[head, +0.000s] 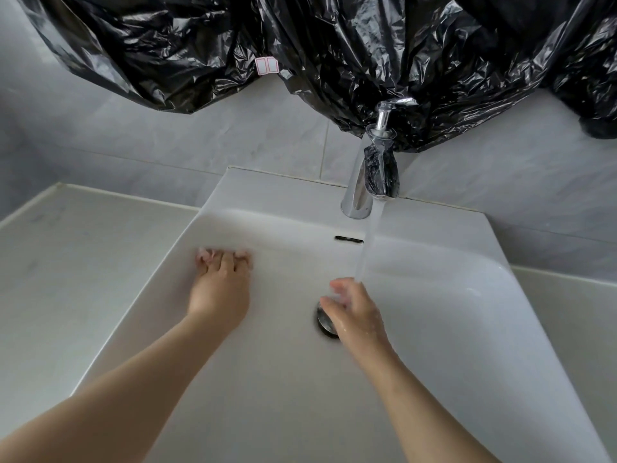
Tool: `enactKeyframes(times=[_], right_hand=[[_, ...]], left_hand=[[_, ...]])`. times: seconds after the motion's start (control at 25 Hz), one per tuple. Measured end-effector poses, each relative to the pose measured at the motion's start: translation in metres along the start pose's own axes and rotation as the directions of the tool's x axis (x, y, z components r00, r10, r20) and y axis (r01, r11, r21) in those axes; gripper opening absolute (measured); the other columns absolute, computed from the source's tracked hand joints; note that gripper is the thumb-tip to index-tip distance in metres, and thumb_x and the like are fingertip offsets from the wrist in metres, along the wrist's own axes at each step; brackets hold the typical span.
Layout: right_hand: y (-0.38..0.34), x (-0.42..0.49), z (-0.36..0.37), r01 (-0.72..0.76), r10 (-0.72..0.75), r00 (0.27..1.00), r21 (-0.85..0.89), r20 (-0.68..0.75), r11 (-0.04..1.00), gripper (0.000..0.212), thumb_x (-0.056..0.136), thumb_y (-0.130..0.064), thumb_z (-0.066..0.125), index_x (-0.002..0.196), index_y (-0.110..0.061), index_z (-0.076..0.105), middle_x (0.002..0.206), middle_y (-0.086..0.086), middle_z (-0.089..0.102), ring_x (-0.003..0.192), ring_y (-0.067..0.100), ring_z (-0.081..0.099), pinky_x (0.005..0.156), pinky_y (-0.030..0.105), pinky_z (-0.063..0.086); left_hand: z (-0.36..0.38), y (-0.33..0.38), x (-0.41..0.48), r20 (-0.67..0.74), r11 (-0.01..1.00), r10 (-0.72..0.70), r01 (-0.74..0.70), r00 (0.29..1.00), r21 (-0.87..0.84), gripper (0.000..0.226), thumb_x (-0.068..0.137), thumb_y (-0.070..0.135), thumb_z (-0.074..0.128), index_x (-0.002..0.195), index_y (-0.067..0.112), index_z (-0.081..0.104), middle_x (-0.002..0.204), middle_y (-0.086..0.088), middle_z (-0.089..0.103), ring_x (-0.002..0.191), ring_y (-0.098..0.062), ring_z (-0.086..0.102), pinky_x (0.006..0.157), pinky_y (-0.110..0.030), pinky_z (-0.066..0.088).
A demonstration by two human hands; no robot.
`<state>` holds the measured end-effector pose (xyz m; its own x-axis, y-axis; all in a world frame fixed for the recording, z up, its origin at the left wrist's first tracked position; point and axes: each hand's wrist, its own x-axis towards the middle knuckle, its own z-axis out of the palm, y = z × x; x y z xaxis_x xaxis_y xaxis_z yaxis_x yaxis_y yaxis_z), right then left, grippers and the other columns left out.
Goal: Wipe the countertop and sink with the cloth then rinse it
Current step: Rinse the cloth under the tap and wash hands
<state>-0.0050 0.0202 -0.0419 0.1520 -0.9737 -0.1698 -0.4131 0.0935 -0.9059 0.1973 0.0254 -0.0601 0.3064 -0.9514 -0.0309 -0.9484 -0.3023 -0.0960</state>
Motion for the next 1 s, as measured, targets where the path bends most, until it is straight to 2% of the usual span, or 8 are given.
enactKeyframes(times=[0.24,0.44,0.52,0.6,0.68,0.76,0.88,1.0], right_hand=[[0.000,0.000,-0.002,0.001,-0.002,0.999,-0.038,-0.034,0.999,0.023,0.090,-0.020,0.057,0.113,-0.021,0.054,0.112,-0.009,0.057,0.089,0.005,0.059,0.060,0.004,0.039],[-0.002,0.002,-0.003,-0.016,0.010,0.992,-0.046,-0.124,0.999,0.012,0.090,-0.019,0.056,0.102,-0.021,0.059,0.097,-0.005,0.061,0.094,0.022,0.060,0.083,0.028,0.046],[-0.004,0.001,-0.008,-0.048,0.051,0.988,0.027,-0.143,0.999,0.008,0.092,-0.020,0.055,0.094,-0.018,0.062,0.084,-0.004,0.060,0.088,0.021,0.060,0.074,0.027,0.046],[-0.010,-0.002,-0.015,-0.075,0.092,0.992,0.202,-0.081,0.976,0.015,0.094,-0.027,0.054,0.090,-0.020,0.066,0.075,-0.006,0.065,0.073,0.013,0.065,0.061,0.021,0.048],[-0.014,-0.006,-0.019,-0.069,0.078,0.997,0.330,-0.012,0.941,0.015,0.094,-0.037,0.055,0.090,-0.028,0.067,0.073,-0.008,0.070,0.061,0.007,0.066,0.051,0.017,0.049],[-0.011,-0.003,-0.021,-0.029,0.048,0.998,0.344,-0.048,0.938,0.012,0.093,-0.040,0.057,0.096,-0.032,0.066,0.084,-0.005,0.073,0.069,0.013,0.067,0.057,0.024,0.052],[-0.010,0.002,-0.026,-0.063,0.127,0.965,0.264,-0.231,0.962,0.014,0.094,-0.039,0.053,0.083,-0.034,0.062,0.080,-0.007,0.068,0.073,0.013,0.064,0.059,0.025,0.048],[-0.012,-0.002,-0.018,-0.110,0.149,0.972,0.211,-0.180,0.971,0.025,0.095,-0.046,0.045,0.092,-0.025,0.057,0.086,0.004,0.065,0.071,0.019,0.063,0.060,0.029,0.051]], left_hand=[[-0.026,0.033,-0.047,0.235,0.985,0.006,-0.046,0.972,0.165,0.049,0.093,-0.001,0.036,0.140,0.001,0.024,0.135,-0.017,0.040,0.120,-0.035,0.042,0.080,-0.043,0.050],[-0.043,0.058,-0.055,0.299,0.961,0.097,-0.011,0.949,-0.276,0.027,0.094,0.024,0.045,0.119,0.014,0.048,0.116,-0.012,0.055,0.103,-0.033,0.058,0.074,-0.034,0.049],[-0.046,0.075,-0.049,0.339,0.690,0.073,0.198,0.938,-0.696,0.025,0.087,0.033,0.054,0.101,0.014,0.047,0.097,-0.012,0.063,0.081,-0.031,0.064,0.061,-0.031,0.051],[-0.046,0.092,-0.040,0.337,0.259,0.029,0.318,0.941,-0.912,0.037,0.080,0.040,0.065,0.095,0.011,0.046,0.087,-0.012,0.065,0.077,-0.030,0.066,0.070,-0.039,0.056],[-0.047,0.103,-0.034,0.368,-0.112,0.137,0.383,0.920,-0.917,0.035,0.085,0.033,0.065,0.103,0.006,0.052,0.081,-0.016,0.062,0.066,-0.029,0.062,0.067,-0.041,0.056],[-0.048,0.108,-0.033,0.349,-0.322,0.307,0.442,0.885,-0.837,0.026,0.090,0.018,0.059,0.110,0.002,0.054,0.079,-0.018,0.058,0.056,-0.026,0.055,0.052,-0.032,0.048],[-0.050,0.117,-0.035,0.379,-0.234,0.258,0.438,0.889,-0.868,0.018,0.091,0.016,0.058,0.106,0.006,0.056,0.074,-0.008,0.059,0.044,-0.011,0.056,0.044,-0.019,0.044],[-0.051,0.125,-0.037,0.351,-0.126,0.121,0.366,0.928,-0.922,0.022,0.094,0.029,0.050,0.084,0.012,0.057,0.058,-0.001,0.057,0.039,-0.008,0.052,0.038,-0.016,0.039]])
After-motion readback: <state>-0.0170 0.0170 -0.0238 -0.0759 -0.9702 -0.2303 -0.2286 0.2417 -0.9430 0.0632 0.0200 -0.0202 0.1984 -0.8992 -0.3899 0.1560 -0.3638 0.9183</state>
